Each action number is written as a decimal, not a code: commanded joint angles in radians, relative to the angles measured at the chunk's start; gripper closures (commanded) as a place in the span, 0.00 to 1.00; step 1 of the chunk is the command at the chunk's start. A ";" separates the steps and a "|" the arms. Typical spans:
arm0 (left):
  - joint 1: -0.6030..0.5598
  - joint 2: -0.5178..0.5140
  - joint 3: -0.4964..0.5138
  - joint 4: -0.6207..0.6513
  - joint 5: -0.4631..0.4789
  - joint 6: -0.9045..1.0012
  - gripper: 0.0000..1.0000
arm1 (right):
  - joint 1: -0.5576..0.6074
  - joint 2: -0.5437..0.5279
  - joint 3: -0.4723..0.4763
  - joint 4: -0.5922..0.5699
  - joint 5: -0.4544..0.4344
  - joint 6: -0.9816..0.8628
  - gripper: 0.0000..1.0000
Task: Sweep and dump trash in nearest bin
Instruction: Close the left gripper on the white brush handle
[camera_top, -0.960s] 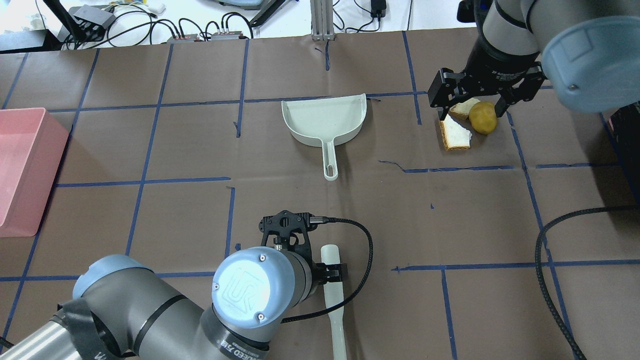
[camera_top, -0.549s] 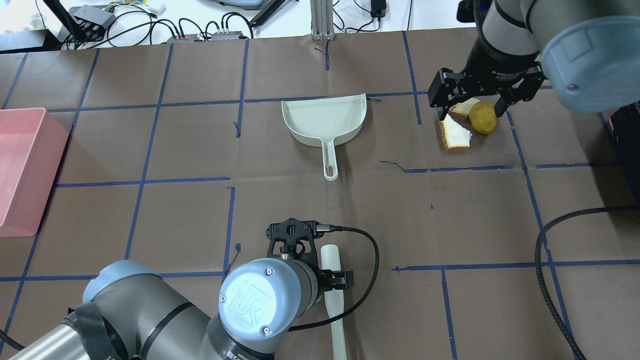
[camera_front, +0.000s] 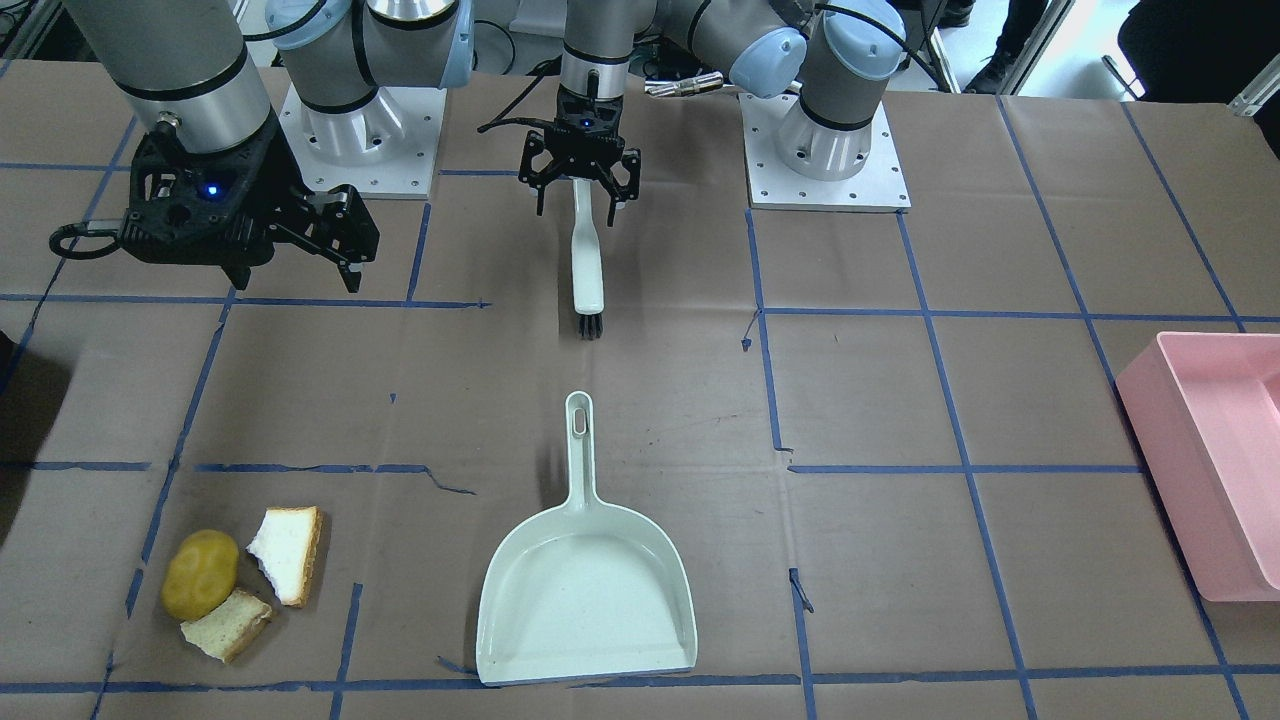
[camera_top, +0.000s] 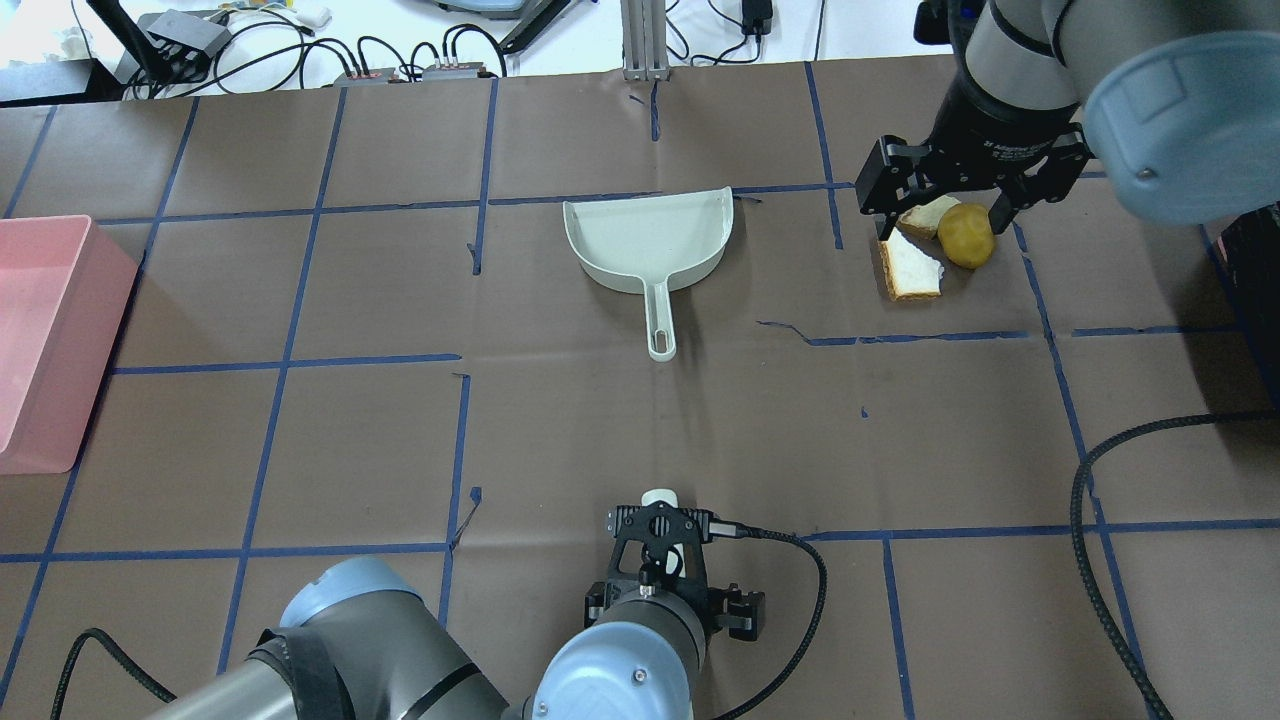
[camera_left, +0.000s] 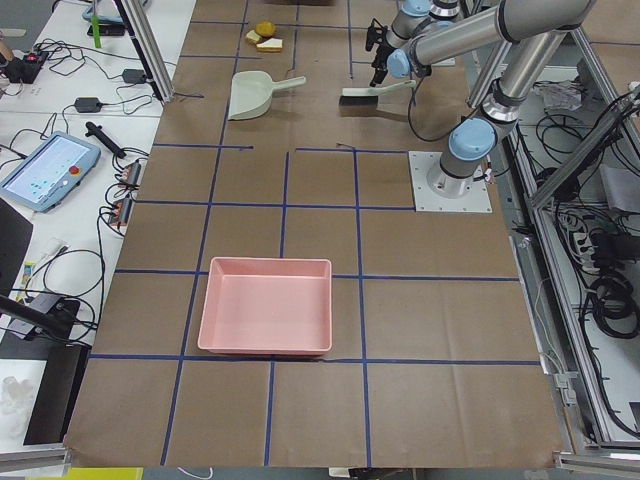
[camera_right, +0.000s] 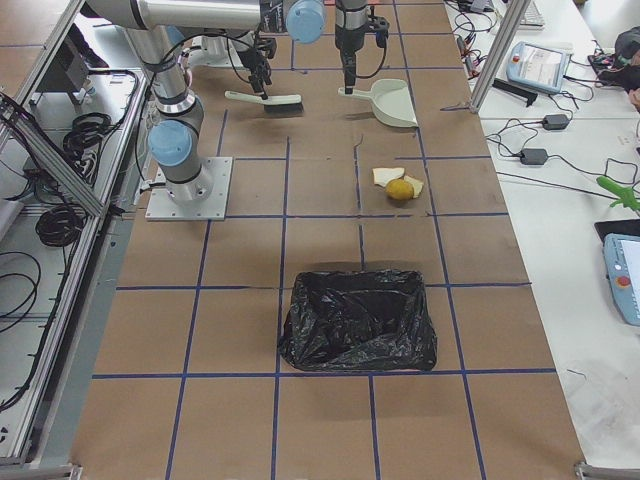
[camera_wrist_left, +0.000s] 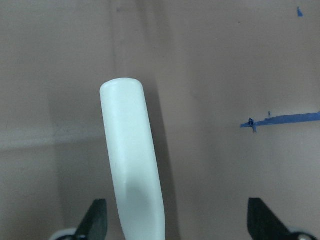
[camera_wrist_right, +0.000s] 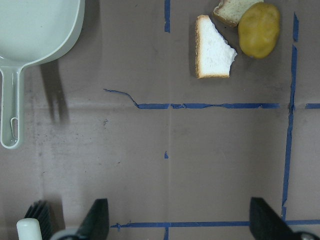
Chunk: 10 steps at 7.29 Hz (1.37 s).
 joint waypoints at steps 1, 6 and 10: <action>-0.035 0.000 -0.002 -0.071 0.013 -0.055 0.01 | 0.000 0.000 0.000 0.000 -0.001 0.000 0.00; -0.066 -0.006 -0.008 -0.121 -0.030 -0.154 0.04 | 0.000 0.000 0.000 0.000 0.000 0.000 0.00; -0.090 -0.008 -0.019 -0.121 -0.042 -0.161 0.19 | -0.002 0.000 0.000 -0.002 0.000 0.000 0.00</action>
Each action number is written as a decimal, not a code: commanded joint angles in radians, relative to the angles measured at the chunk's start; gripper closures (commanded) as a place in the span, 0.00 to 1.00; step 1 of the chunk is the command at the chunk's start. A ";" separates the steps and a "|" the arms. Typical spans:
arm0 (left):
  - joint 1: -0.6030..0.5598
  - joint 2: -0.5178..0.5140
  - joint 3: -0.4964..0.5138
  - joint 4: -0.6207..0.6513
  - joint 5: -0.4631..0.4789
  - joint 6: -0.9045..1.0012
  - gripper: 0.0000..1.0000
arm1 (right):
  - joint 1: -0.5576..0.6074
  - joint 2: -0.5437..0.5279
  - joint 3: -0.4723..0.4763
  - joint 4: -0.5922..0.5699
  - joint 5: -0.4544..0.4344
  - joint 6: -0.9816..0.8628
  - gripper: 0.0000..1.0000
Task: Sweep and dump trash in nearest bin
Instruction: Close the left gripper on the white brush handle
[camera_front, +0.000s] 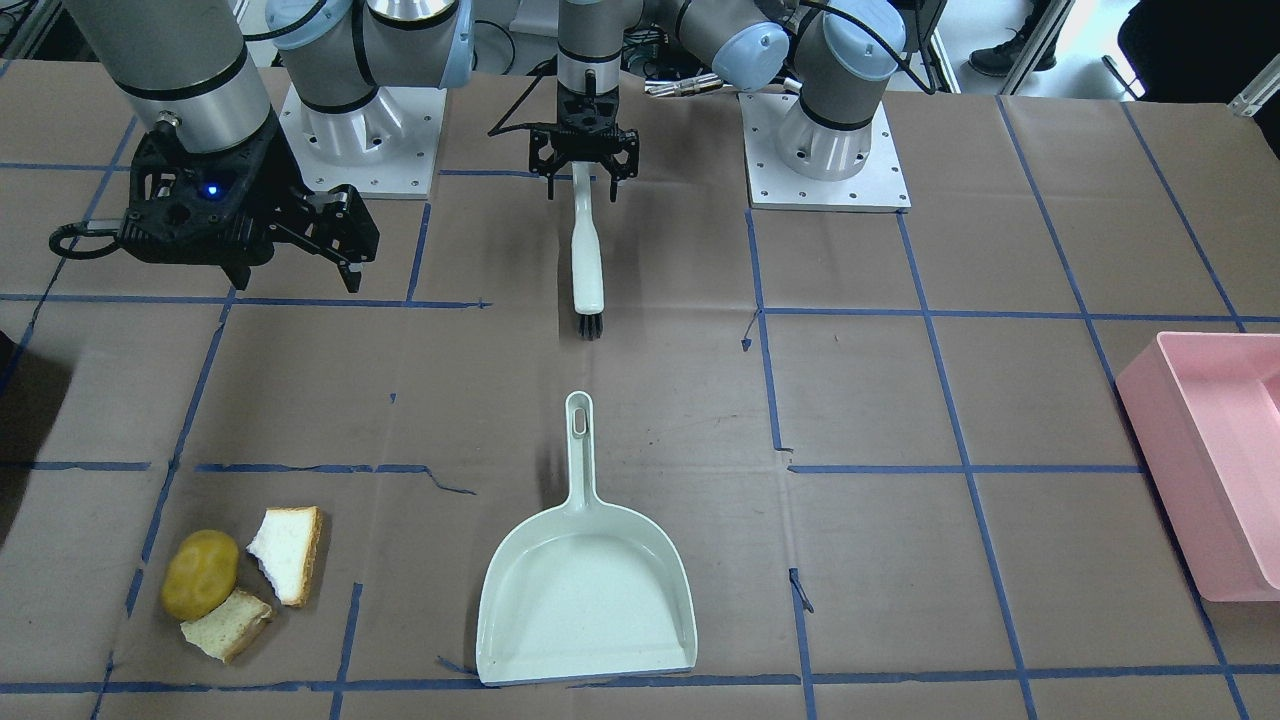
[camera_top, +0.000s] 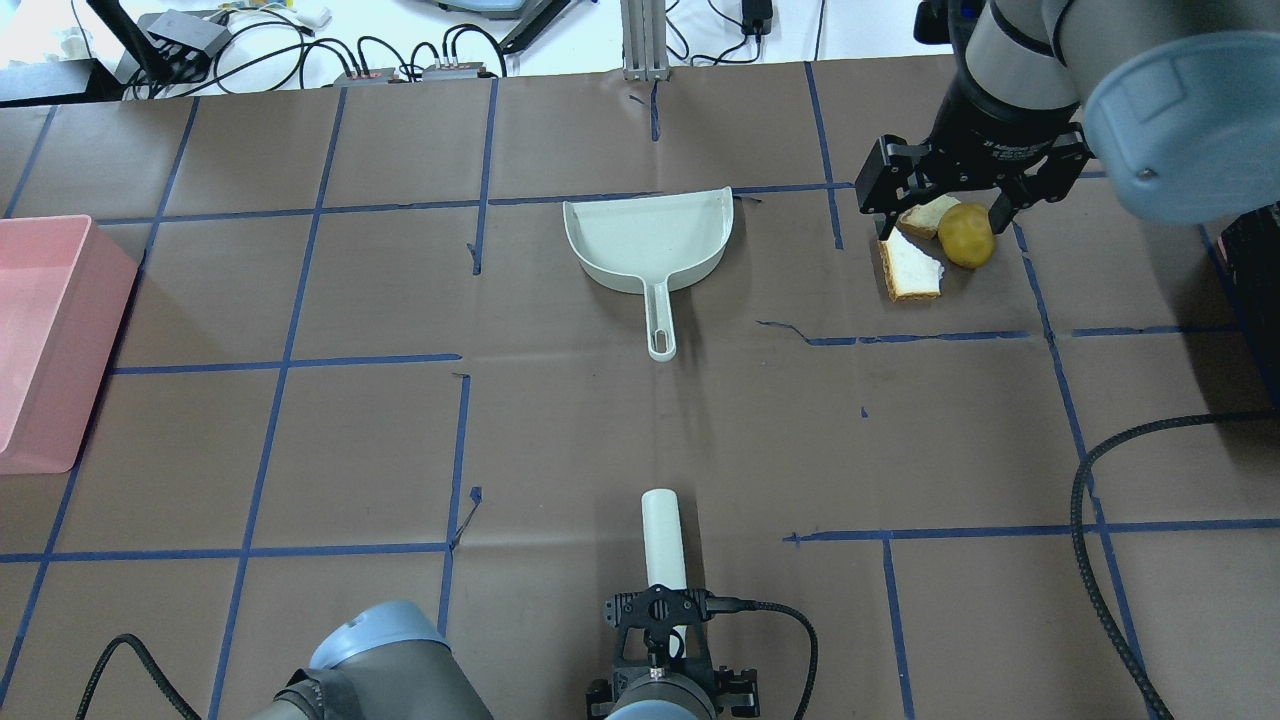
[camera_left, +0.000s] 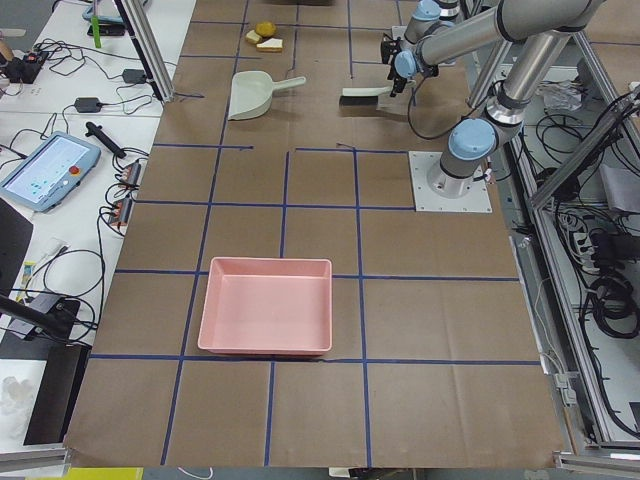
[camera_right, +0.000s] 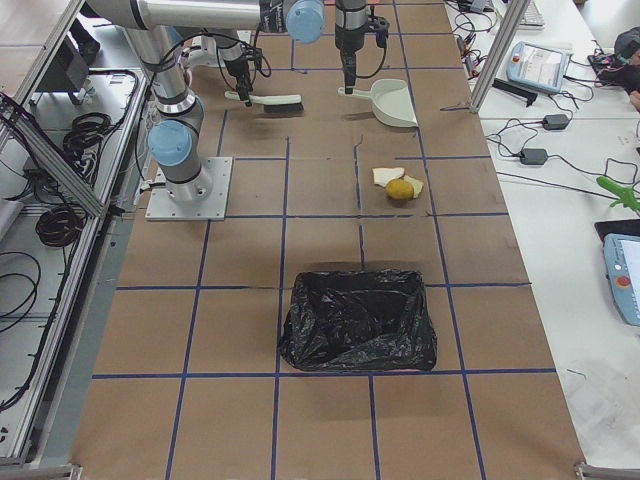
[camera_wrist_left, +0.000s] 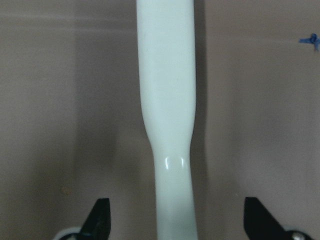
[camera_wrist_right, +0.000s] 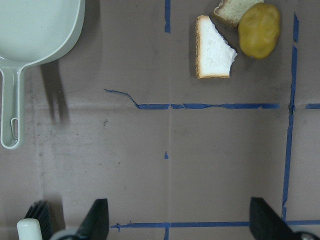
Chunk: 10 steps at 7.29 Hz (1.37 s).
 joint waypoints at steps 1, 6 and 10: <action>-0.007 0.000 0.001 0.001 -0.001 0.005 0.33 | -0.001 0.000 0.000 0.001 0.000 0.000 0.00; -0.010 0.014 -0.005 -0.001 0.005 0.007 0.81 | -0.001 0.000 0.000 0.001 0.000 0.000 0.00; 0.008 0.079 0.012 -0.036 0.010 0.011 0.94 | 0.001 0.000 0.000 0.001 0.000 0.000 0.00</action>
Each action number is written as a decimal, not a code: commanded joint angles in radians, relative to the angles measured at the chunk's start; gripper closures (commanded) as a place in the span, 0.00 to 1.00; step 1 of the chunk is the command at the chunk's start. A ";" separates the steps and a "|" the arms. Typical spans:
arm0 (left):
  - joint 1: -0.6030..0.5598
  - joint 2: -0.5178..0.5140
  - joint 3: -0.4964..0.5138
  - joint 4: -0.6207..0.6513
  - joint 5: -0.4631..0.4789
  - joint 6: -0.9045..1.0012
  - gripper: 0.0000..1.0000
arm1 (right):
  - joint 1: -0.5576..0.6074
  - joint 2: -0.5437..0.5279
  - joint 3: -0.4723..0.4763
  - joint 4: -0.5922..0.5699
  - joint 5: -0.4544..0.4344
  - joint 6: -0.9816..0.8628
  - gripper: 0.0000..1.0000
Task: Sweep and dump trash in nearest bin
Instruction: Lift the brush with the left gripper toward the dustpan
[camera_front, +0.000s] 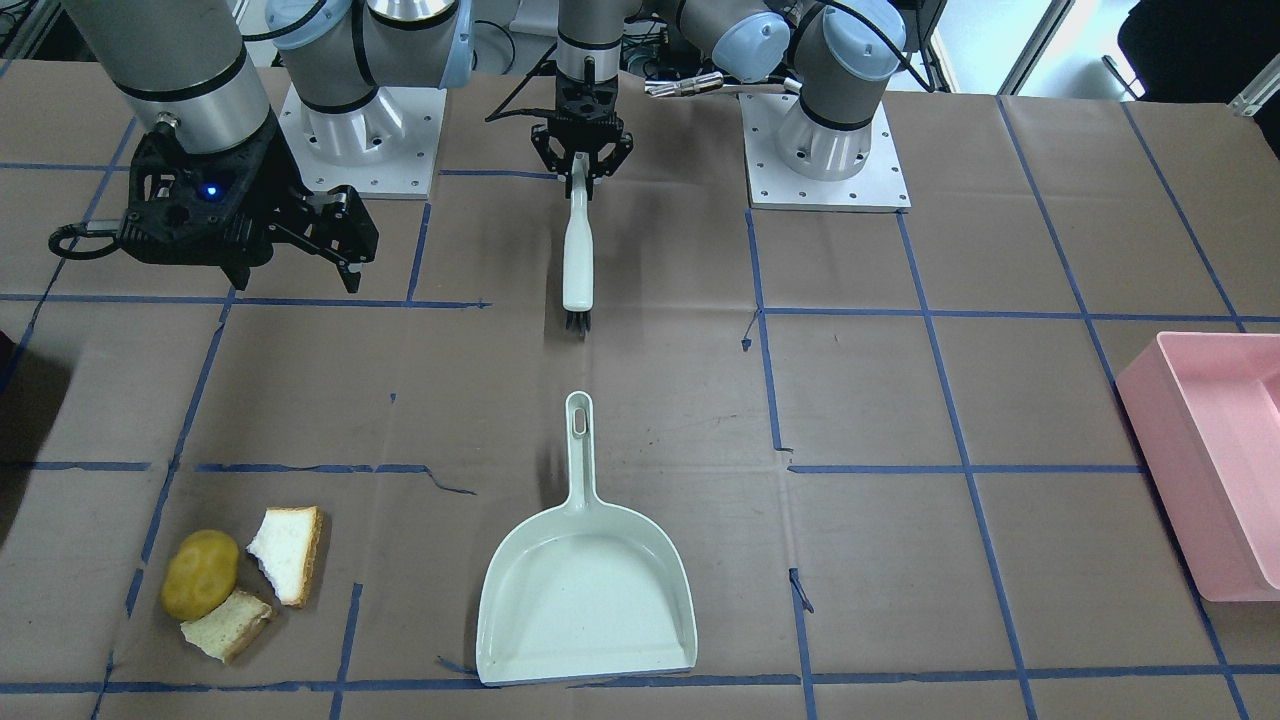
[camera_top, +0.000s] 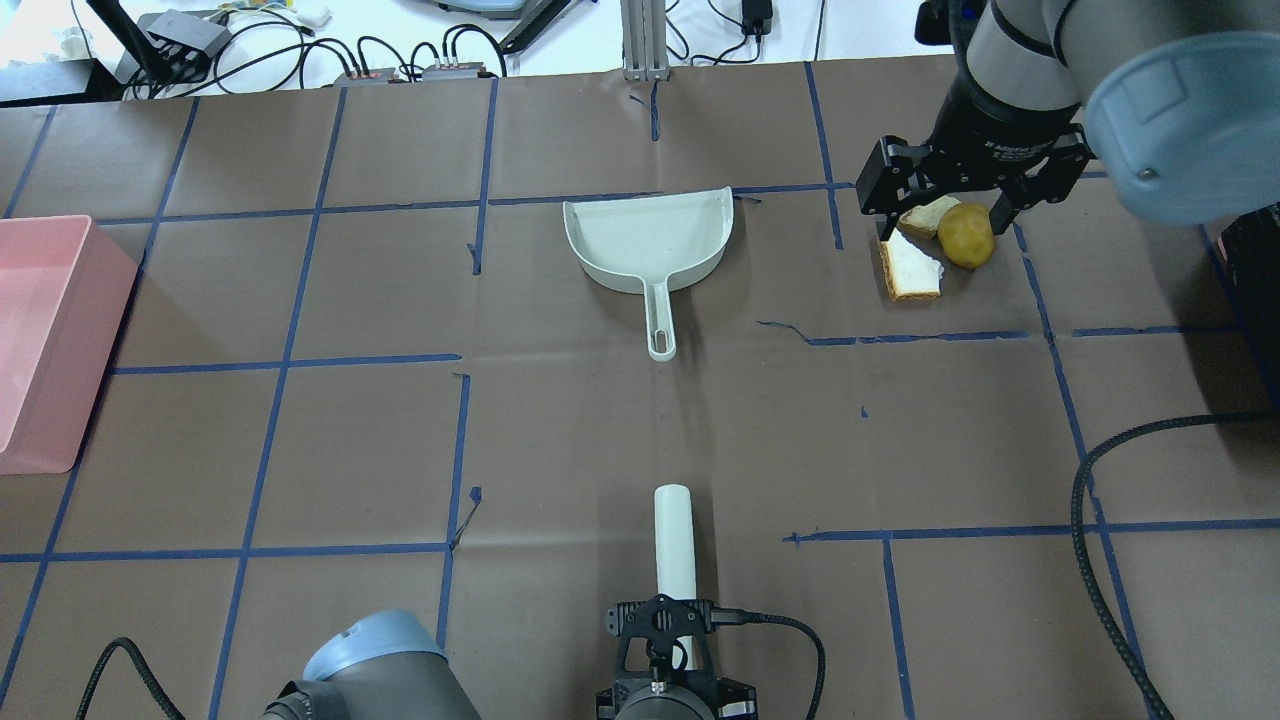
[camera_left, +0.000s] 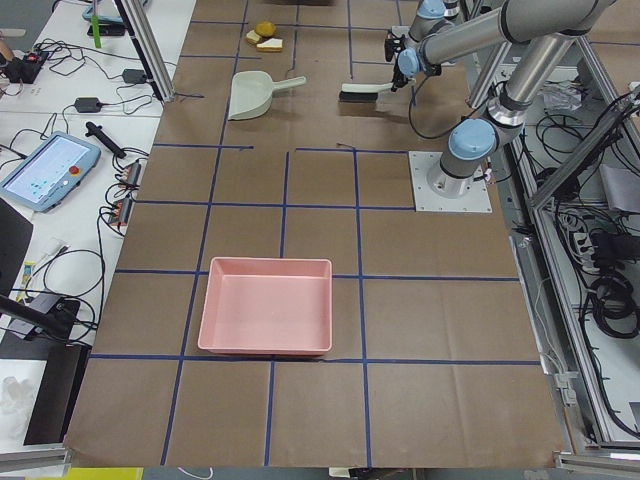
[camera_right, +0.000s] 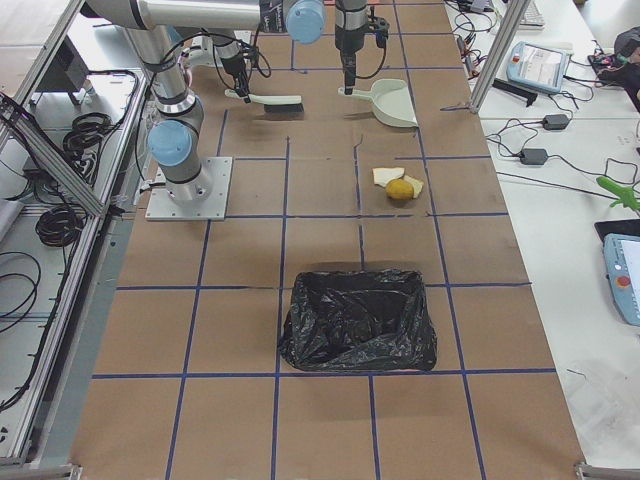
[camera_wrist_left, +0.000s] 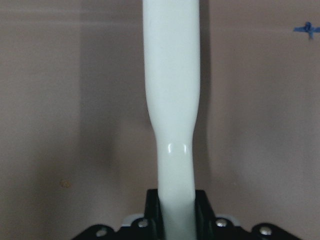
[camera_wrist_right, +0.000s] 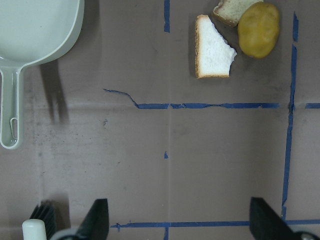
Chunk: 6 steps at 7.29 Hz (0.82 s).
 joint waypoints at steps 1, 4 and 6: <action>0.039 0.085 0.016 -0.097 0.005 0.013 0.95 | 0.001 0.000 0.001 0.000 0.000 0.000 0.00; 0.157 0.116 0.110 -0.267 0.002 0.146 0.96 | 0.003 0.000 -0.001 0.000 0.000 0.002 0.00; 0.304 0.148 0.173 -0.347 -0.003 0.320 0.96 | 0.004 0.000 -0.010 0.000 -0.011 0.002 0.00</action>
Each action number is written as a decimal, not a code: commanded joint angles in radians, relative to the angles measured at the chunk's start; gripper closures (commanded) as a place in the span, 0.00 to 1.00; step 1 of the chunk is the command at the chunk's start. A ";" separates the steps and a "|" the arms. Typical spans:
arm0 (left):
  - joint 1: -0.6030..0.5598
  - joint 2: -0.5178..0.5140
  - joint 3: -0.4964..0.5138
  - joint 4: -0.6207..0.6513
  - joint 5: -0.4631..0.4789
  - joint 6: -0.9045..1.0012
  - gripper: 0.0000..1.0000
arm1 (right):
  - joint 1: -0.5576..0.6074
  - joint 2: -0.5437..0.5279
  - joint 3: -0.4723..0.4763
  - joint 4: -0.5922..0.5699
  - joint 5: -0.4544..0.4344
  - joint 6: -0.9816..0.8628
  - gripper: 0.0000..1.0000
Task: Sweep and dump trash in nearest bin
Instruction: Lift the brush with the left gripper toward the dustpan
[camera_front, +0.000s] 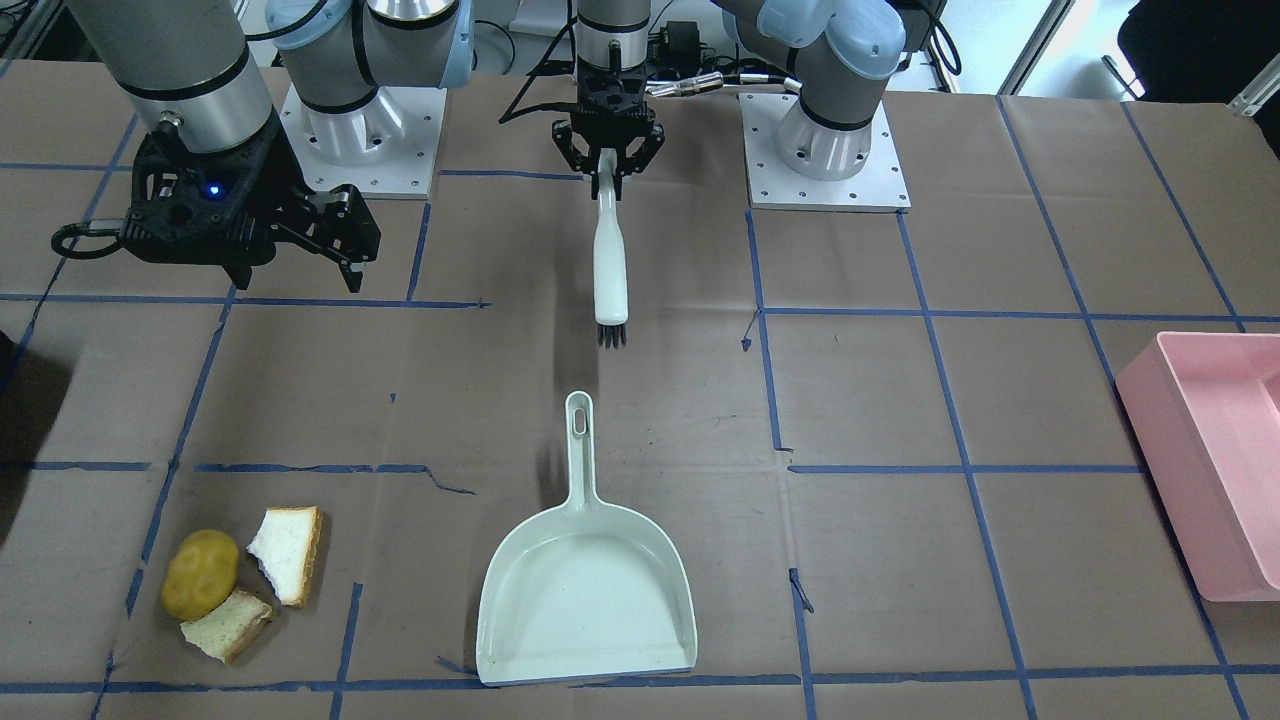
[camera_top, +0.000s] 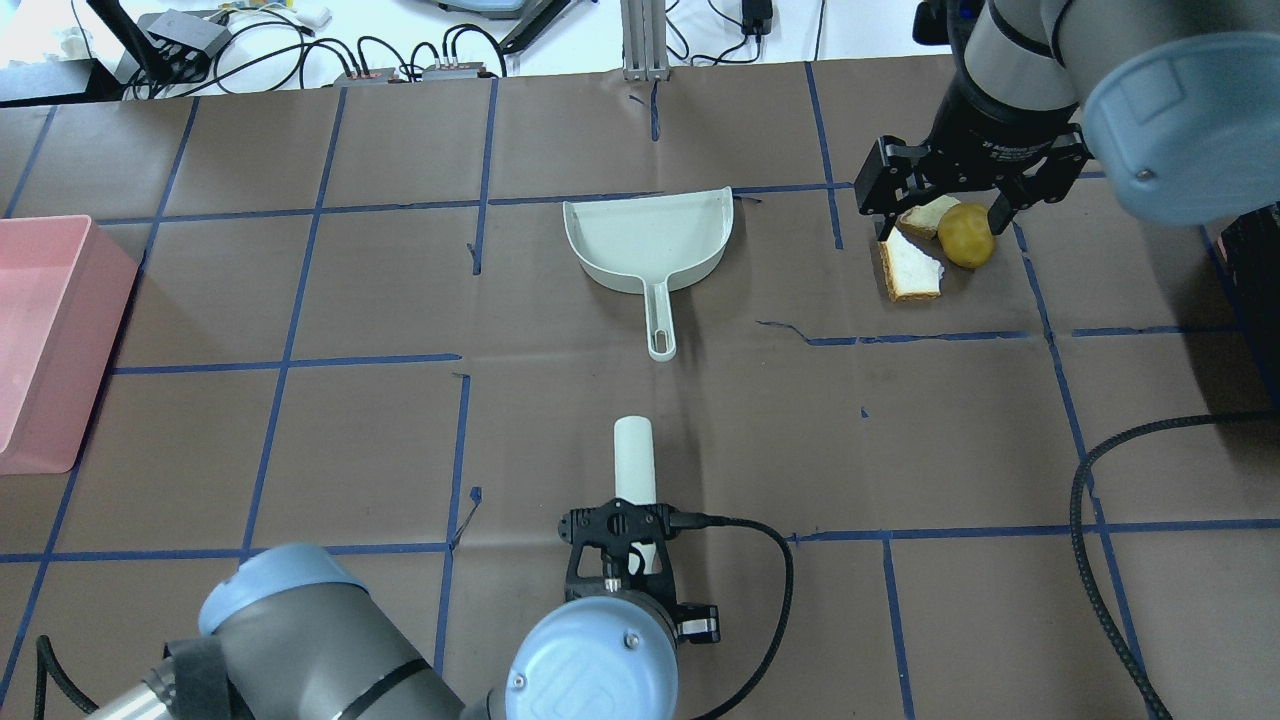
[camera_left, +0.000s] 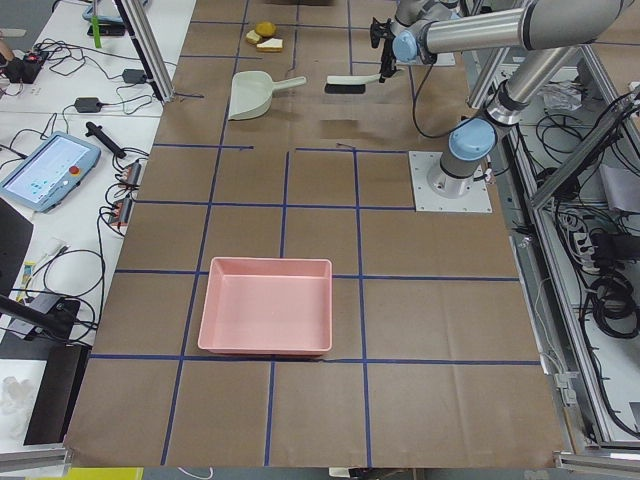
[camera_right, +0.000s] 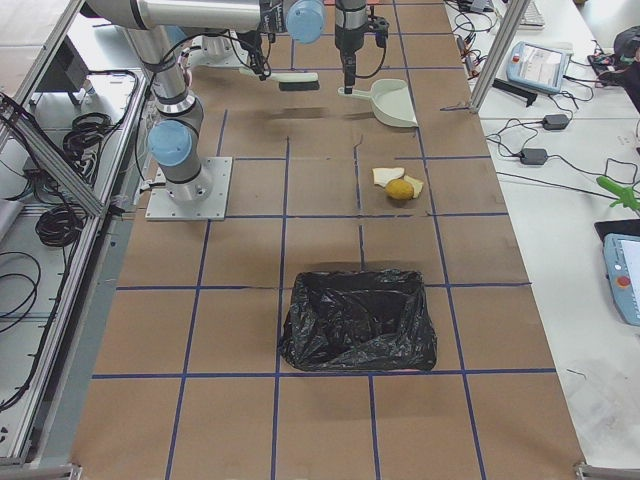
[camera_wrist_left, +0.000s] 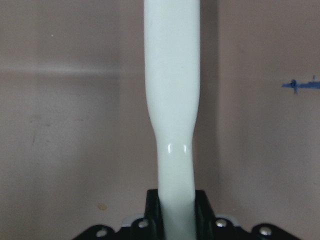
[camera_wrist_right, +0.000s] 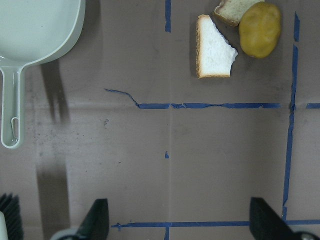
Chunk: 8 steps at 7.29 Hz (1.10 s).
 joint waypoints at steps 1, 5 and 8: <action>0.149 0.017 0.065 -0.064 -0.002 0.169 0.96 | 0.001 -0.003 -0.012 0.000 -0.009 0.002 0.00; 0.475 -0.010 0.275 -0.318 -0.099 0.426 0.95 | 0.010 0.009 -0.010 0.006 0.006 0.015 0.00; 0.634 -0.041 0.387 -0.449 -0.148 0.619 0.94 | 0.034 0.038 -0.016 -0.002 0.012 0.055 0.00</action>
